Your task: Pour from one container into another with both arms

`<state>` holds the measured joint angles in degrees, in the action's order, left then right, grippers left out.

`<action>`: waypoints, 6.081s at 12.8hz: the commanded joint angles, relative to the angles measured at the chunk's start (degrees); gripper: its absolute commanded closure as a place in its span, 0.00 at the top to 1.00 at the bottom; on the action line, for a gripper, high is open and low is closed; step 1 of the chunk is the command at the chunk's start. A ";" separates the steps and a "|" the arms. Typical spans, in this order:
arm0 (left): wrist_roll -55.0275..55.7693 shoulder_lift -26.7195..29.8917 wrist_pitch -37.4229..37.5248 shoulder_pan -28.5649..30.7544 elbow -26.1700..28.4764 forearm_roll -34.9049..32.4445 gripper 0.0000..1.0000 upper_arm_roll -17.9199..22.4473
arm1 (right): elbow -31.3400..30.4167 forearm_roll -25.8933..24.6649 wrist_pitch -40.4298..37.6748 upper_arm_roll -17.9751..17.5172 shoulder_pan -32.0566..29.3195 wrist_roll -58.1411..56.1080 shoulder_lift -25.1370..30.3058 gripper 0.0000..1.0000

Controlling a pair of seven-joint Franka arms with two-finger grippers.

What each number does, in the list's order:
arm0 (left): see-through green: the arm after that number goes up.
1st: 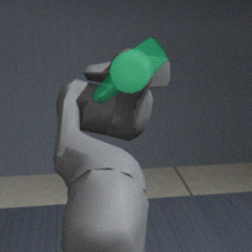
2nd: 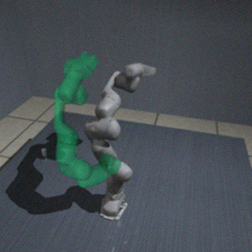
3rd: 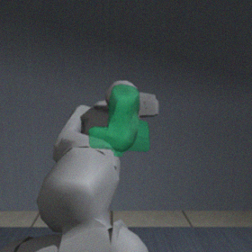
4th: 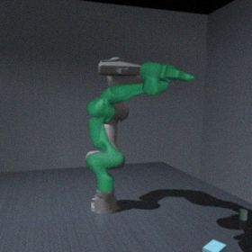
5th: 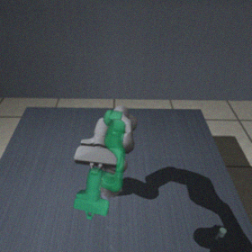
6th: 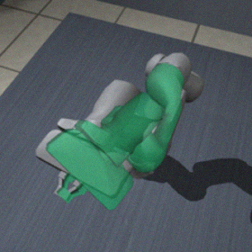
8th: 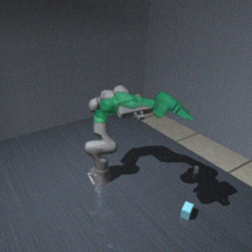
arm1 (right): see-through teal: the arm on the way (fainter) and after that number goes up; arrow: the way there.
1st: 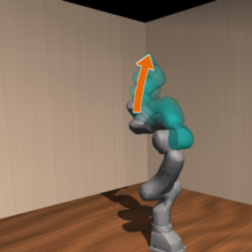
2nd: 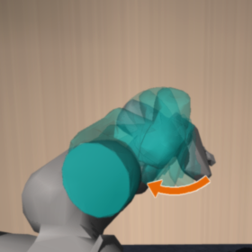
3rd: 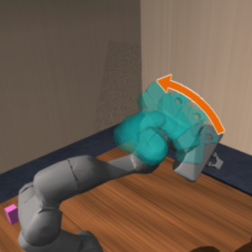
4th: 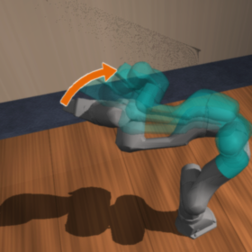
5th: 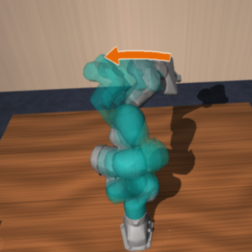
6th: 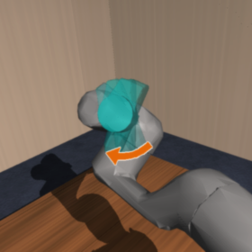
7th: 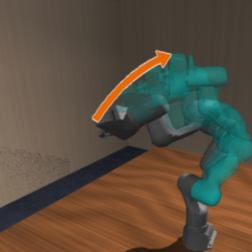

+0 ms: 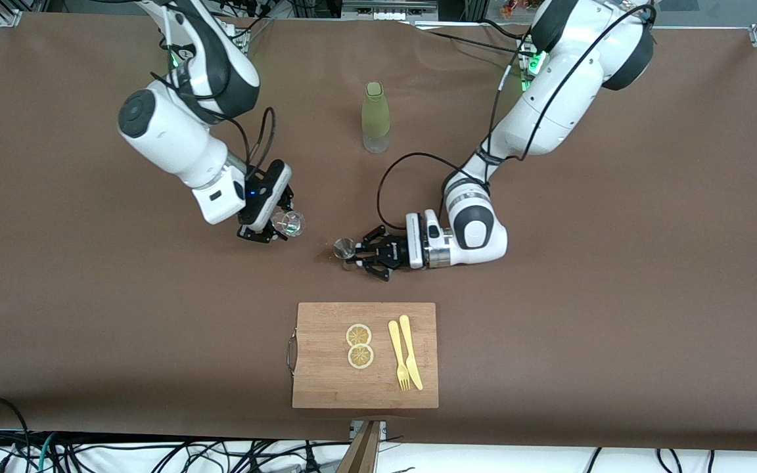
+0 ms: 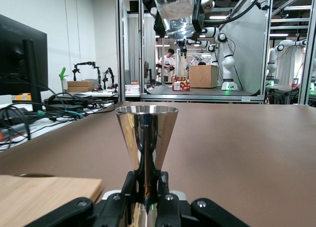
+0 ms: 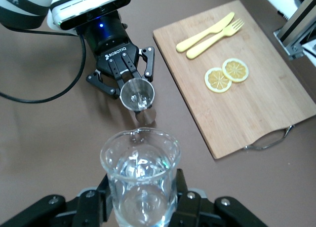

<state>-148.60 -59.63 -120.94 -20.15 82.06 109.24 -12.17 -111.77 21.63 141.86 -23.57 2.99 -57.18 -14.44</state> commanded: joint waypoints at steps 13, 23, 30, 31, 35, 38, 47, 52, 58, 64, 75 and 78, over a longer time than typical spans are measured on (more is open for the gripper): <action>-6.88 11.28 32.77 19.53 20.93 -23.97 0.00 13.12 | 3.92 34.26 -27.58 21.81 -4.74 -59.68 -9.71 0.40; -12.84 12.61 52.12 25.07 22.27 -41.90 0.00 33.17 | 11.65 43.67 -38.22 23.03 -11.08 -85.63 -28.52 0.40; -19.71 6.11 56.69 31.93 17.62 -45.60 0.00 34.06 | 12.54 46.04 -37.62 24.09 -12.48 -93.90 -33.28 0.40; -21.02 4.97 57.13 32.19 17.09 -45.52 0.00 34.06 | 12.54 46.04 -37.62 24.18 -12.83 -94.00 -33.80 0.40; -24.01 3.12 57.22 32.55 16.64 -45.51 0.00 33.97 | 12.54 45.95 -37.71 24.79 -13.10 -94.00 -34.77 0.47; -25.16 0.66 57.05 32.63 14.72 -45.43 0.00 33.97 | 12.28 45.95 -37.62 25.67 -13.10 -93.12 -34.52 1.00; -24.47 -1.02 56.61 32.55 13.13 -45.51 1.00 34.67 | 8.24 32.89 -36.57 29.81 -13.10 -73.57 -21.97 1.00; -2.02 0.12 56.43 32.55 4.44 -51.39 1.00 36.95 | 8.58 15.74 -36.12 29.98 -13.10 -46.85 -12.29 1.00; 37.62 5.13 56.35 30.36 -3.12 -53.95 1.00 36.87 | 8.58 -1.73 -36.30 29.63 -9.42 -14.88 -0.52 1.00; 75.59 13.47 46.01 24.12 -5.07 -60.87 1.00 33.89 | 8.85 -20.10 -44.64 29.19 -4.85 25.82 10.39 1.00; 115.99 29.90 34.20 20.15 -9.55 -94.96 1.00 20.44 | 10.17 -20.75 -48.16 26.29 -3.08 60.08 19.01 1.00; 115.20 34.65 32.18 19.81 -9.46 -105.40 1.00 20.26 | 10.96 -20.76 -48.25 26.38 -3.26 59.29 18.75 1.00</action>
<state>-33.67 -27.89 -87.80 -0.07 71.98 10.78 8.81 -101.09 -0.07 93.43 2.84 0.12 3.40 4.02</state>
